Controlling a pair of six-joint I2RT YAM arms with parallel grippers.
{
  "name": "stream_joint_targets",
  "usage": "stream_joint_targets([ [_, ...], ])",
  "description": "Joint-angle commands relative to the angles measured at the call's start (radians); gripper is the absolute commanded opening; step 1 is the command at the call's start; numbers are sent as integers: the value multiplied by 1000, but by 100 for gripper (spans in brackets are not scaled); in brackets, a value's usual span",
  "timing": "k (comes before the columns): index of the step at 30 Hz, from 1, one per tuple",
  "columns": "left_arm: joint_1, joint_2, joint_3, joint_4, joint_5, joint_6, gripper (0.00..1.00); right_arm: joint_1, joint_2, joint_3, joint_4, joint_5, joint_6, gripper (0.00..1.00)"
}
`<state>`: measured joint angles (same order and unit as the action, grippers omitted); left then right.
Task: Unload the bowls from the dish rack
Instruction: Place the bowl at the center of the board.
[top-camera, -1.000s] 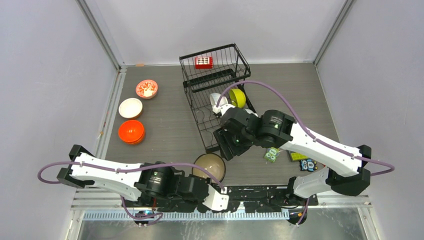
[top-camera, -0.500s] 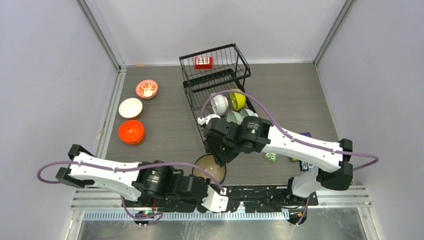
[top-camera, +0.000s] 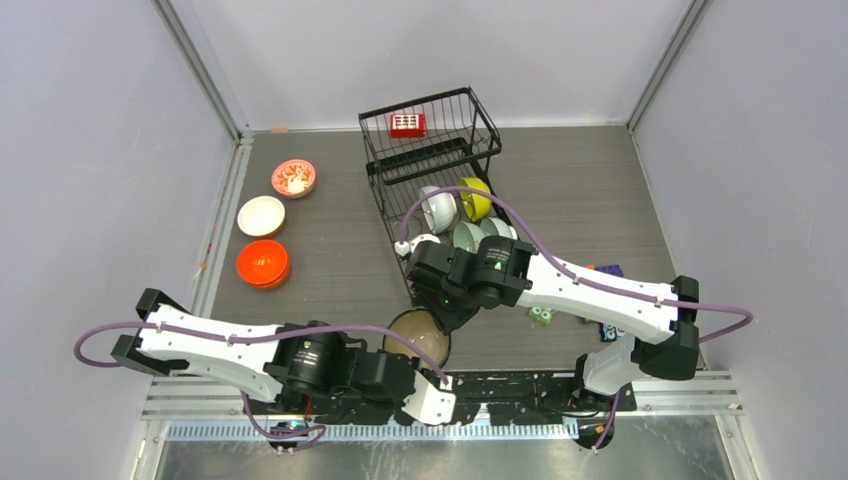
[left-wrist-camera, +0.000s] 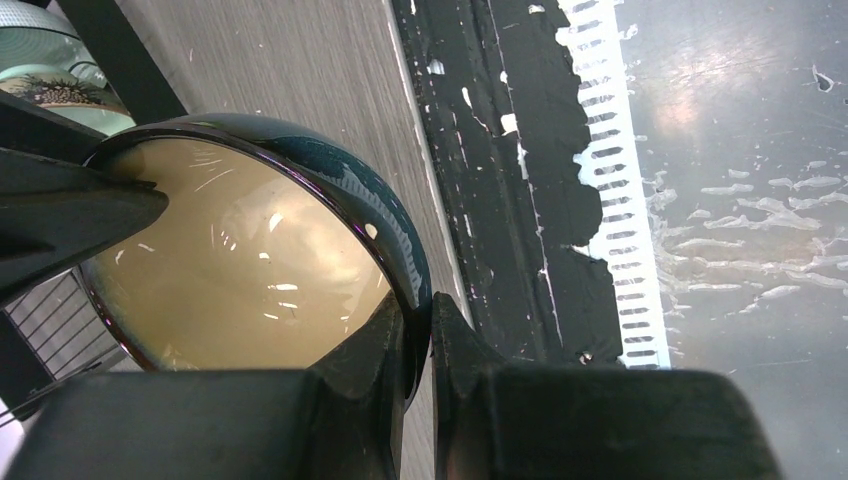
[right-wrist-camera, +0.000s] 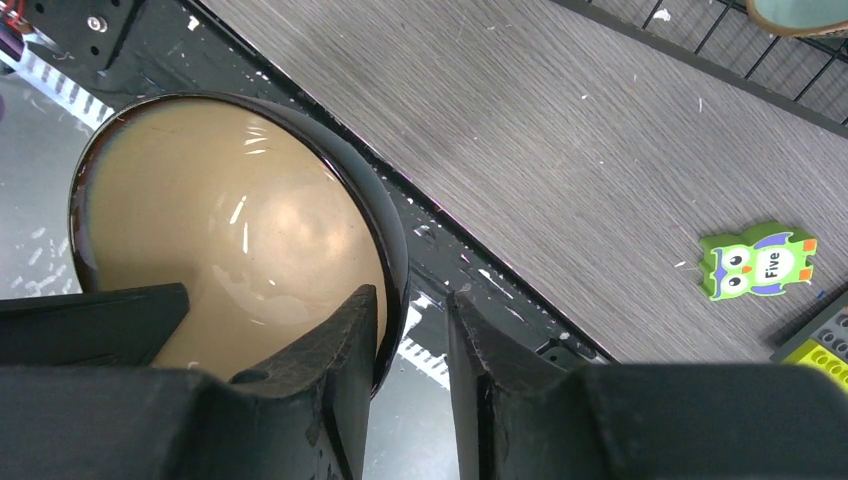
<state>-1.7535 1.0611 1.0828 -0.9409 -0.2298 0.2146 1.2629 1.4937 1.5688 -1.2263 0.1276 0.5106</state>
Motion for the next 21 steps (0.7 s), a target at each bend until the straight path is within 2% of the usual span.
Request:
stream_joint_targets([
  [1, -6, -19, 60, 47, -18, 10, 0, 10, 4, -18, 28, 14, -5, 36],
  [6, -5, -11, 60, 50, -28, 4, 0, 15, 2, -50, 50, 1, 7, 30],
  [11, -6, -16, 51, 55, -42, -5, 0, 23, 0, -62, 62, -5, 16, 15],
  [14, -6, -22, 48, 60, -61, -8, 0, 27, -5, -57, 60, 2, 23, 1],
  [15, -6, -23, 47, 62, -69, -11, 2, 28, -7, -55, 60, 3, 25, 1],
  [21, -6, -31, 47, 76, -107, -44, 55, 32, -39, -35, 49, 50, 53, 1],
])
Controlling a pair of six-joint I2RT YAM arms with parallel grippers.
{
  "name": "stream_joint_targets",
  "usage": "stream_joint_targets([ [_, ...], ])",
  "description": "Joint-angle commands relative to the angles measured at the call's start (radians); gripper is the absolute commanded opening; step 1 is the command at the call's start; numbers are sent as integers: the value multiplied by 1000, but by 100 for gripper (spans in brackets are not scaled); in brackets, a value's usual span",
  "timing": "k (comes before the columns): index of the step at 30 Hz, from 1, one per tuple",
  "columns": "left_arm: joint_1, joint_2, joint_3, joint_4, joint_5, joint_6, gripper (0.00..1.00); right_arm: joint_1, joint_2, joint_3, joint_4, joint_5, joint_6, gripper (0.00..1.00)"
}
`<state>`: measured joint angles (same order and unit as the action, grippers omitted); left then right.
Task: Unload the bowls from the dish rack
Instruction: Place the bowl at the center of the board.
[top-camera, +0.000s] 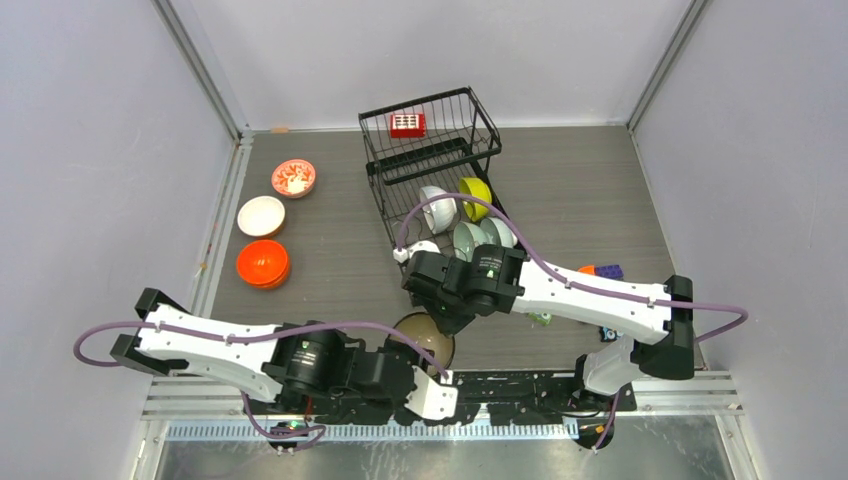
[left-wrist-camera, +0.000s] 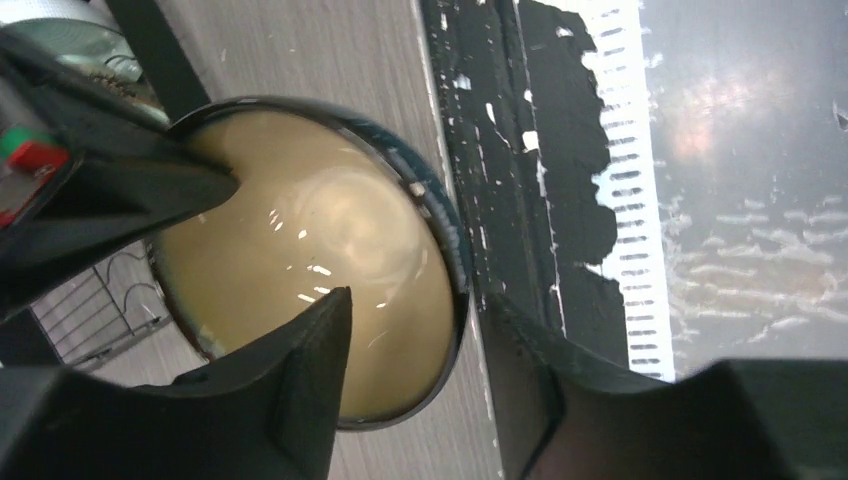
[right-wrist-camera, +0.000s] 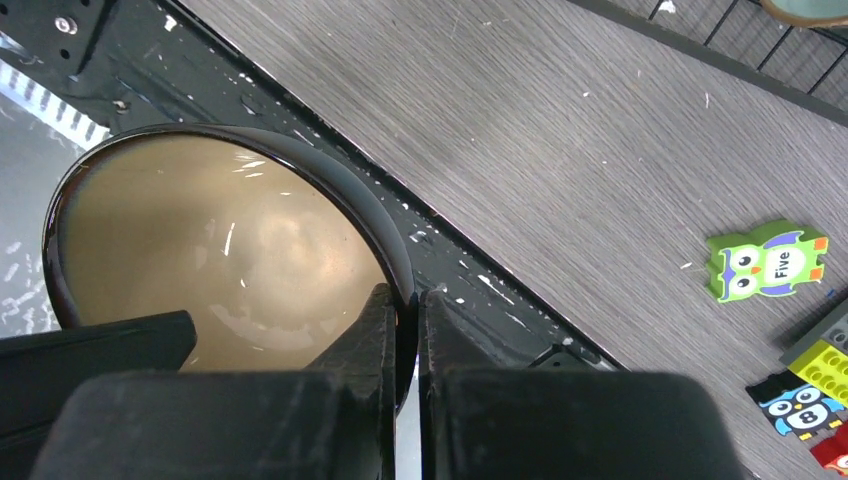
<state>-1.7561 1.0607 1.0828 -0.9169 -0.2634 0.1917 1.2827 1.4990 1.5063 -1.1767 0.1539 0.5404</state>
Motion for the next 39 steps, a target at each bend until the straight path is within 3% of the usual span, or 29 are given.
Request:
stream_joint_targets([
  [1, -3, -34, 49, 56, -87, -30, 62, 12, -56, 28, -4, 43, 27, 1],
  [2, -3, -42, 48, 66, -110, -46, 70, 12, -69, 26, -10, 76, 33, 1],
  [3, -3, -55, 47, 81, -147, -69, 93, 12, -84, 22, -17, 104, 37, 1],
  [4, -3, -70, 41, 107, -187, -100, 99, 12, -103, 13, -20, 132, 43, 1],
  [10, -3, -246, -90, 374, -316, -166, 100, 10, -200, -49, -55, 311, 85, 1],
  [16, -3, -327, -131, 481, -375, -274, 100, -31, -300, -105, -93, 532, 148, 1],
  [19, -3, -340, -192, 539, -395, -321, 100, -176, -392, -164, -59, 537, 129, 1],
  [22, -2, -330, -267, 617, -570, -377, 100, -417, -469, -213, 34, 462, 47, 1],
  [28, 9, -343, -379, 724, -758, -512, 100, -864, -451, -233, 214, 335, -21, 1],
  [32, 23, -421, -445, 717, -877, -637, 100, -1002, -394, -243, 337, 352, 83, 1],
  [35, 27, -470, -502, 734, -896, -684, 100, -1155, -319, -251, 423, 256, 200, 1],
  [39, 28, -468, -519, 688, -910, -734, 100, -1266, -166, -216, 496, 227, 283, 1],
])
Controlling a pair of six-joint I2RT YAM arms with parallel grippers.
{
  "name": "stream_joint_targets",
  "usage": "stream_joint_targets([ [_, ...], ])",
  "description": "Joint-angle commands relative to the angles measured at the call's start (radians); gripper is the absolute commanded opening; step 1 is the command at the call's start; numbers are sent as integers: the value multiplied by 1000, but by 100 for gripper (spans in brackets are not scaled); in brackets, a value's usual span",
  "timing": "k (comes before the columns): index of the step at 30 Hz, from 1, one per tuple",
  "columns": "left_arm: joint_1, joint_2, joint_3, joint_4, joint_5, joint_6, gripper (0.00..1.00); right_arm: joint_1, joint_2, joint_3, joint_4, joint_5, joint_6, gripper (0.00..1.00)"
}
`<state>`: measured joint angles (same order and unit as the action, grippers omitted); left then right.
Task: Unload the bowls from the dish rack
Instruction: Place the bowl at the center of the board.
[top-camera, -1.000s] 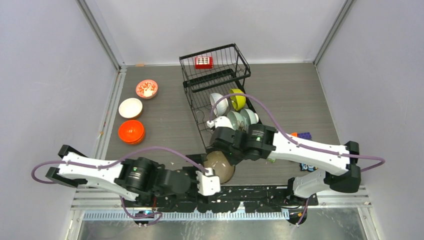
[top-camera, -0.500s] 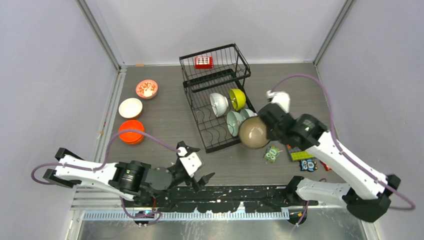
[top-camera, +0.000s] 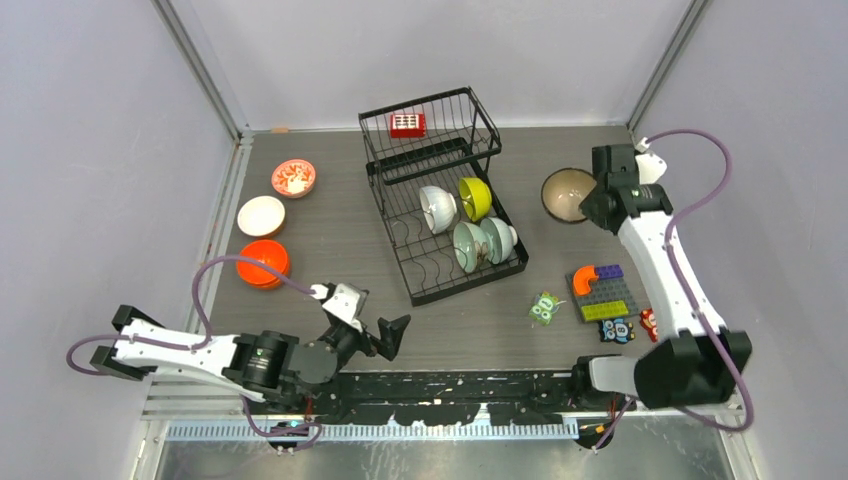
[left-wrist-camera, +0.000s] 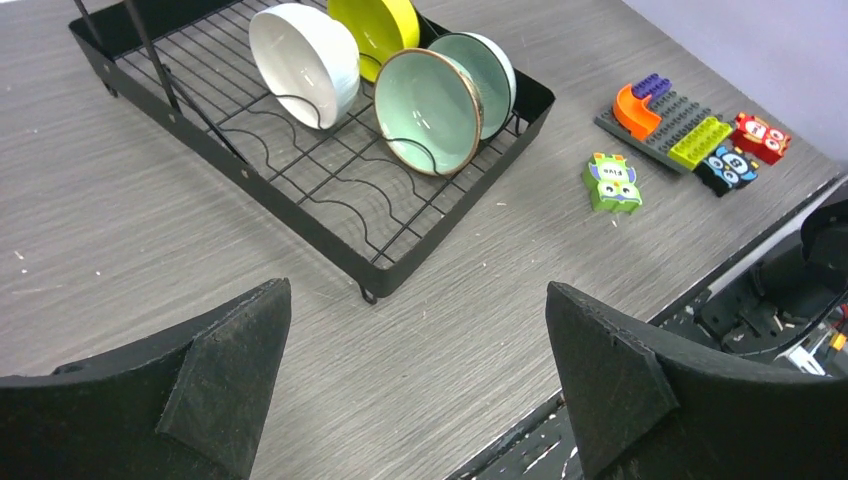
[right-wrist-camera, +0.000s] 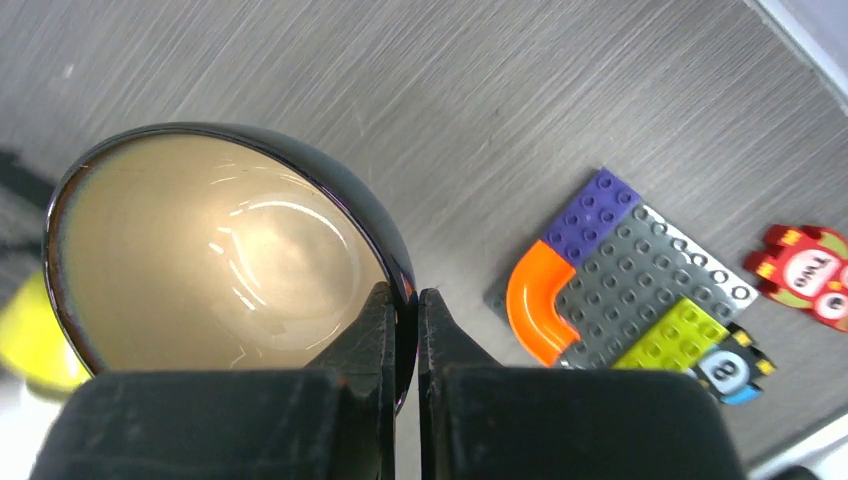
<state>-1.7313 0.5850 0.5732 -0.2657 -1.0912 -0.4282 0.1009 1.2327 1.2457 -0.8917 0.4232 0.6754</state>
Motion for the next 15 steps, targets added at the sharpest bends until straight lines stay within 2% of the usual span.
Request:
stream_joint_targets([
  [1, 4, 17, -5, 18, -87, -127, 100, -123, 142, 61, 223, -59, 158, 1],
  [9, 13, 120, 5, 15, -52, -136, 100, -311, 413, 217, 258, -118, 170, 1],
  [15, 34, 228, -4, 76, 11, -157, 100, -356, 571, 337, 274, -120, 152, 1],
])
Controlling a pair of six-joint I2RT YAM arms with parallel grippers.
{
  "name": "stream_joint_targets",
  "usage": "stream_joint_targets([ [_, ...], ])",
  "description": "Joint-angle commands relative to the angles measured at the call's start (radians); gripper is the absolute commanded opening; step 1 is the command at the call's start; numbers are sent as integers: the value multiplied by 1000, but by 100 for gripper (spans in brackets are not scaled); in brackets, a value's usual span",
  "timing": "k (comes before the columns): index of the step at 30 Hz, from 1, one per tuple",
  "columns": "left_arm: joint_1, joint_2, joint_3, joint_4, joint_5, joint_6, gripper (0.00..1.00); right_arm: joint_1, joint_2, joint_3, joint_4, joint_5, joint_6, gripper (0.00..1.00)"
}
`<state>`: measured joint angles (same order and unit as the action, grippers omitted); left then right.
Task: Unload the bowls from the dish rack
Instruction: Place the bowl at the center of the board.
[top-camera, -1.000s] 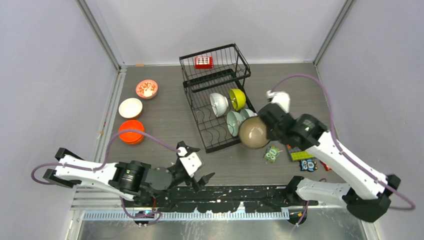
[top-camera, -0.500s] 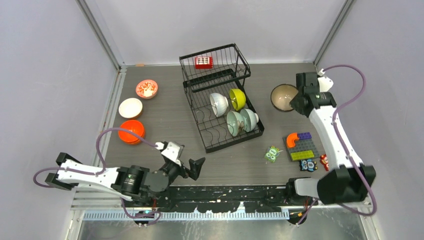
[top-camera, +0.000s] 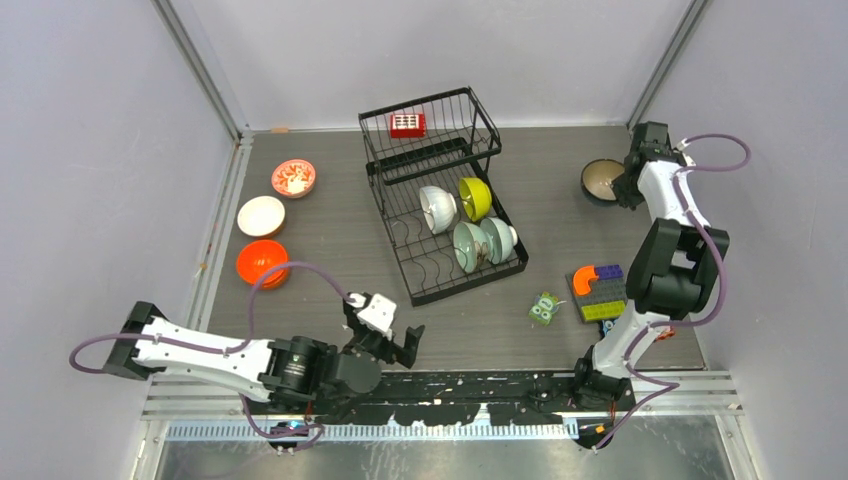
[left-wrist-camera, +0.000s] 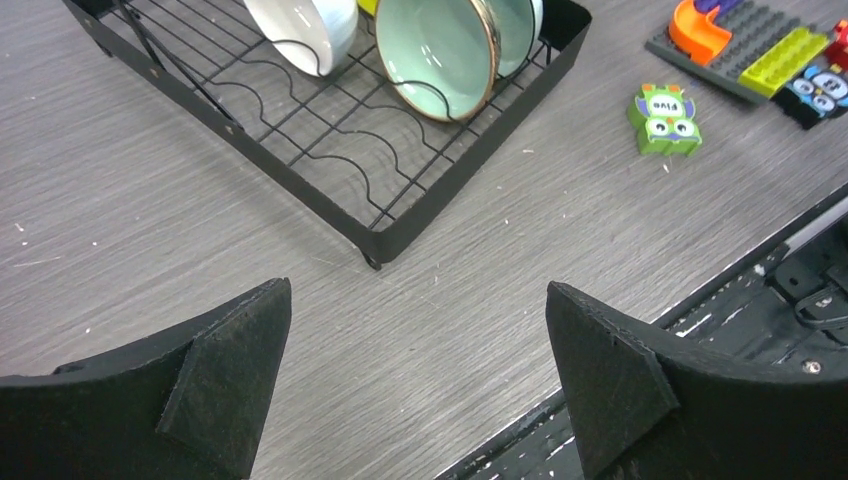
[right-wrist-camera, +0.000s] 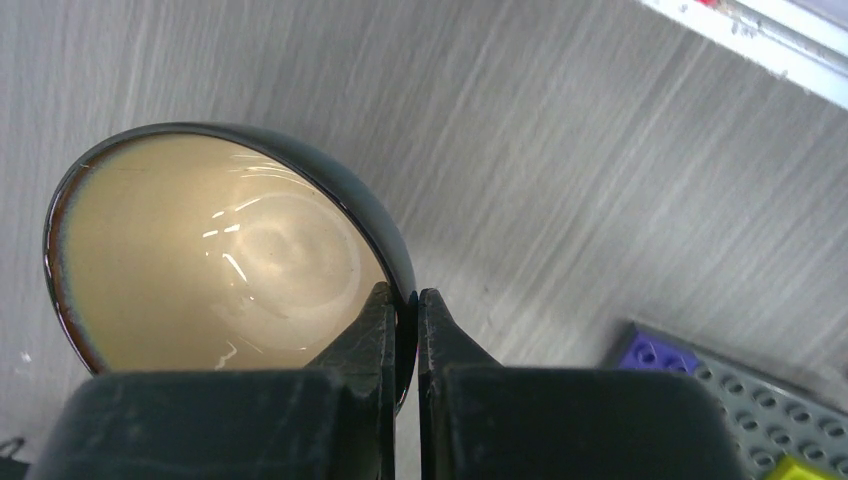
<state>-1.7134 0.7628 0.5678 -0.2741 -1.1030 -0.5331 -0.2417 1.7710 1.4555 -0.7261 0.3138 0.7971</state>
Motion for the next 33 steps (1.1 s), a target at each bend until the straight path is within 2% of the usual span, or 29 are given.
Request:
stream_joint_targets([
  [1, 22, 70, 8, 83, 31, -61, 100, -19, 61, 153, 107, -13, 31, 1],
  [14, 96, 236, 88, 49, 145, -131, 100, -38, 286, 386, 92, -61, 48, 1],
  [33, 106, 352, 139, -9, 177, -219, 100, -38, 360, 430, 91, -55, 6, 1],
])
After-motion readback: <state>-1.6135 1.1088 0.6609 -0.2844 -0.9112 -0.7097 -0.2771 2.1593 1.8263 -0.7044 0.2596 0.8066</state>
